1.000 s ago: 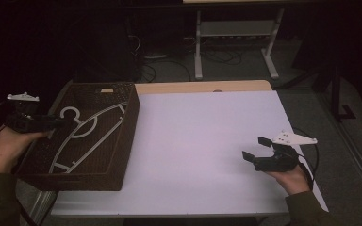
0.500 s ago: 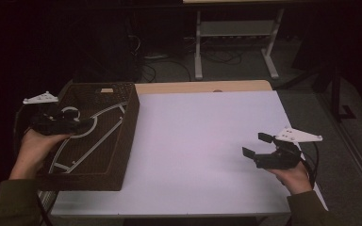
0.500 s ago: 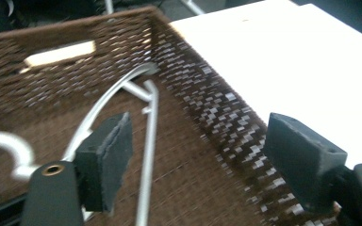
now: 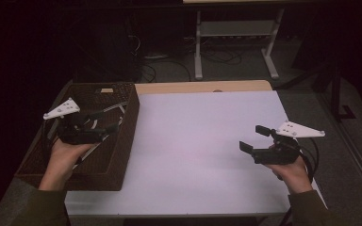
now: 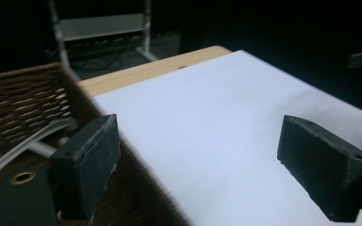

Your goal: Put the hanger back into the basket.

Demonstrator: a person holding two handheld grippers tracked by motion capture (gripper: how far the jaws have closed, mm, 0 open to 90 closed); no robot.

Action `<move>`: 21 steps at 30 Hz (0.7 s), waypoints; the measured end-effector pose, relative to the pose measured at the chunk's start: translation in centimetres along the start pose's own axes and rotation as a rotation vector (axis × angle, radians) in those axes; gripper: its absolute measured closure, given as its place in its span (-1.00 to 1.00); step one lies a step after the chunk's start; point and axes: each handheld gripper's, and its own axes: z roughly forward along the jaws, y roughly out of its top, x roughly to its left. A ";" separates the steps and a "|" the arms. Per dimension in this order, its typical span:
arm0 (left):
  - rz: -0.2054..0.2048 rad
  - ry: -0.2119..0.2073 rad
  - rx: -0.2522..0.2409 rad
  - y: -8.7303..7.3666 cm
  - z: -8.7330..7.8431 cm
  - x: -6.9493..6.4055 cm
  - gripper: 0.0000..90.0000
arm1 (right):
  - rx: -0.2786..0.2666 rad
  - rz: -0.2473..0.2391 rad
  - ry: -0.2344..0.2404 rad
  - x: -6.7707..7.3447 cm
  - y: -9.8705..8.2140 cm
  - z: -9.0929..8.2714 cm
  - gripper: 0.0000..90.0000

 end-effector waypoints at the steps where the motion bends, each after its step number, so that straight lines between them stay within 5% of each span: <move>1: 0.001 -0.020 -0.014 -0.2 0.5 -0.6 -0.73 | -0.005 -0.001 0.006 0.2 0.3 0.1 -0.84; 6: 0.005 -0.049 -0.045 -0.6 1.4 -1.8 -0.81 | -0.018 -0.002 0.011 0.6 0.8 0.3 -0.94; 11: -0.001 -0.032 -0.077 -1.3 2.7 -2.6 -1.00 | -0.041 -0.008 0.025 1.0 1.6 0.8 -0.97; 21: 0.016 -0.050 -0.124 -1.9 3.9 -3.2 -1.00 | -0.074 -0.016 0.037 1.2 2.5 0.9 -0.97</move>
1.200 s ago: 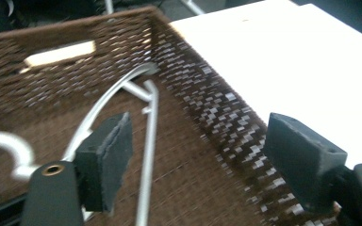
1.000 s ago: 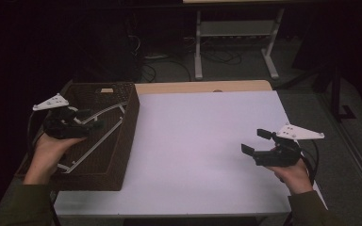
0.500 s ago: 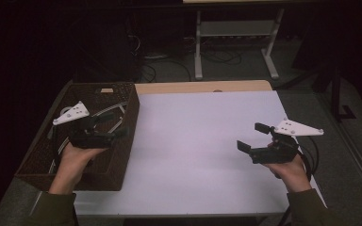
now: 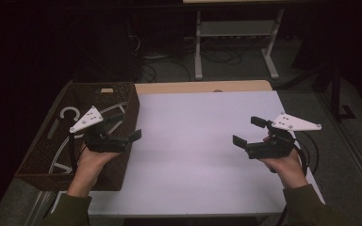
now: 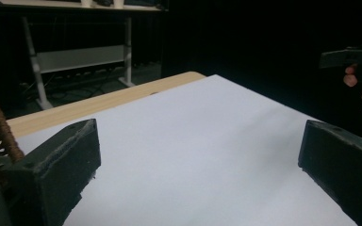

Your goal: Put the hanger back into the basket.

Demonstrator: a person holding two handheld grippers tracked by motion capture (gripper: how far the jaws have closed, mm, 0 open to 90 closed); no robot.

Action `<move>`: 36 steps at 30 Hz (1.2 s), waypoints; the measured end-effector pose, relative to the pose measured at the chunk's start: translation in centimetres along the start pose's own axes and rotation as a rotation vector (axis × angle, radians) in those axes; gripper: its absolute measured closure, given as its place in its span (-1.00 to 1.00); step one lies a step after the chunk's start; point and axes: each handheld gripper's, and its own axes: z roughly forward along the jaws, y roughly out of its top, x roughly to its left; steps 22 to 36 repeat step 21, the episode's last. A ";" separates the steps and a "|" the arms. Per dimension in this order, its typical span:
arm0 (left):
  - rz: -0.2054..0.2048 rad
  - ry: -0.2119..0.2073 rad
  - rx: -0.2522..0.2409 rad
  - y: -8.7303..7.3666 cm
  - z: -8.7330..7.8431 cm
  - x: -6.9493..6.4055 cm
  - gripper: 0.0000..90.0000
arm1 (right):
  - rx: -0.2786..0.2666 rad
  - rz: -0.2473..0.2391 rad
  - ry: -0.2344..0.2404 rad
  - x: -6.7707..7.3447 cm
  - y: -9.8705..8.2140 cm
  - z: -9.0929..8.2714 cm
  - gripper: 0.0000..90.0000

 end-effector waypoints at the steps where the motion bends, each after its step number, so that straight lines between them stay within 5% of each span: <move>1: 0.004 0.000 -0.002 -0.1 0.0 0.0 -1.00 | -0.006 0.004 0.000 0.0 0.1 0.0 -0.97; 12: 0.004 -0.008 -0.013 -0.1 -0.1 -0.1 -1.00 | -0.046 -0.011 0.001 -0.1 0.9 -0.2 -0.97; 36: 0.013 -0.009 -0.009 -0.1 -0.2 0.0 -1.00 | -0.042 -0.011 0.005 0.0 0.9 -0.2 -0.97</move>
